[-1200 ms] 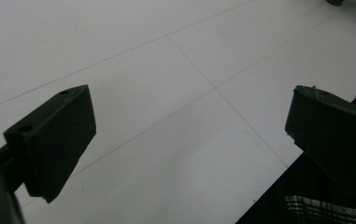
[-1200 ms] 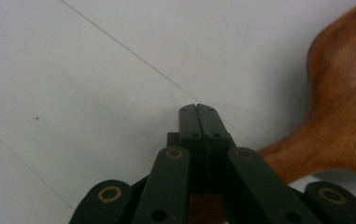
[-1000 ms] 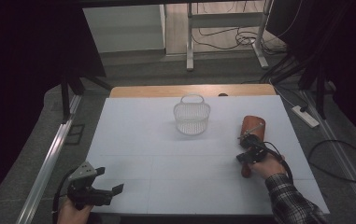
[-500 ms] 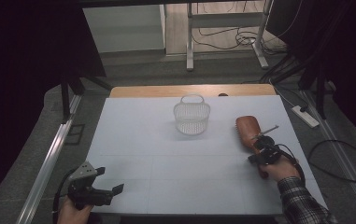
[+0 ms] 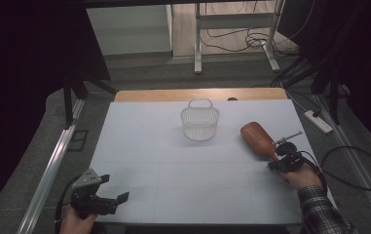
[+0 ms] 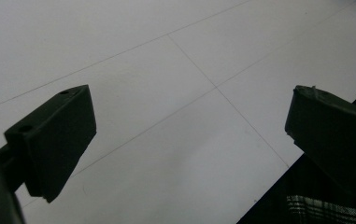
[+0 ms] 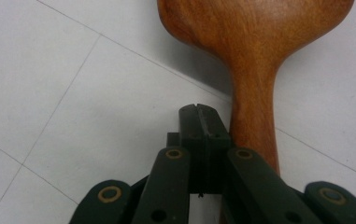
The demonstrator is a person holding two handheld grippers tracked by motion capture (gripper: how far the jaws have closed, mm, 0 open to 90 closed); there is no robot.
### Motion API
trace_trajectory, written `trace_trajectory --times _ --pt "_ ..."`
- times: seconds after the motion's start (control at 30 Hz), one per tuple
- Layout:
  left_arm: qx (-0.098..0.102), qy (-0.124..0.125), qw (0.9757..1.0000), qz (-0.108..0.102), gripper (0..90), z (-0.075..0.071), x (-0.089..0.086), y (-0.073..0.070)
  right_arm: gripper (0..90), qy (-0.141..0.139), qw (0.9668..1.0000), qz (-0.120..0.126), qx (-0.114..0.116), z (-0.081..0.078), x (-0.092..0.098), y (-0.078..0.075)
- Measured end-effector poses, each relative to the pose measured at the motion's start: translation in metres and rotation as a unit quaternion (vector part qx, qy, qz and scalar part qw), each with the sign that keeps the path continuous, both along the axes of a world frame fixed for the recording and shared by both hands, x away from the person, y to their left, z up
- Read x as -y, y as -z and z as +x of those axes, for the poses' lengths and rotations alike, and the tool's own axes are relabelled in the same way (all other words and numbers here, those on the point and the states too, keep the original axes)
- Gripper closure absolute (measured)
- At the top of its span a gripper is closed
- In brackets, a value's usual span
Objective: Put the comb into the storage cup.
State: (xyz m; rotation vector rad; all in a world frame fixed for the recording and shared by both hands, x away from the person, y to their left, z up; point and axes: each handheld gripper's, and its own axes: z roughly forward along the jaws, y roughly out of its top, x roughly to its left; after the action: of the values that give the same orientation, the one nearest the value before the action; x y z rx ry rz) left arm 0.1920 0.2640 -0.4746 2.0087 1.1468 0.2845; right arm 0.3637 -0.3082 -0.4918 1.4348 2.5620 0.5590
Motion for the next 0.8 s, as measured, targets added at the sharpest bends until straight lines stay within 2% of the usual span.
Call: trace_trajectory --times 0.13,0.27,0.37,0.5,0.6,0.63,0.67,0.8 --pt "0.000 0.000 1.0000 0.000 2.8 0.000 0.000 0.000 89.5 -0.003 1.0000 0.007 0.005 -0.002 -0.002 -0.004" --pt "0.000 0.000 1.0000 0.000 2.9 0.000 0.000 0.000 88.8 -0.007 0.9994 0.021 0.025 -0.008 -0.008 -0.015" --pt "-0.001 0.000 1.0000 0.000 2.9 0.000 0.000 0.000 84.3 -0.015 0.9988 0.019 0.042 -0.012 -0.014 -0.021" --pt "-0.001 0.000 1.0000 0.000 2.9 0.000 0.000 0.000 78.0 -0.018 0.9986 0.016 0.047 -0.013 -0.016 -0.024" --pt "-0.001 0.000 1.0000 0.000 2.9 0.000 0.000 0.000 67.6 -0.016 0.9983 0.014 0.054 -0.013 -0.015 -0.025" --pt "-0.001 0.000 1.0000 0.000 2.9 0.000 0.000 0.000 61.6 -0.013 0.9979 0.014 0.062 -0.013 -0.014 -0.027" --pt "-0.001 0.000 1.0000 -0.001 2.9 0.000 0.000 0.000 61.6 -0.013 0.9979 0.014 0.062 -0.013 -0.014 -0.027" --pt "-0.001 0.000 1.0000 -0.001 2.9 0.000 0.000 0.000 45.6 -0.003 0.9971 0.016 0.074 -0.012 -0.010 -0.031"
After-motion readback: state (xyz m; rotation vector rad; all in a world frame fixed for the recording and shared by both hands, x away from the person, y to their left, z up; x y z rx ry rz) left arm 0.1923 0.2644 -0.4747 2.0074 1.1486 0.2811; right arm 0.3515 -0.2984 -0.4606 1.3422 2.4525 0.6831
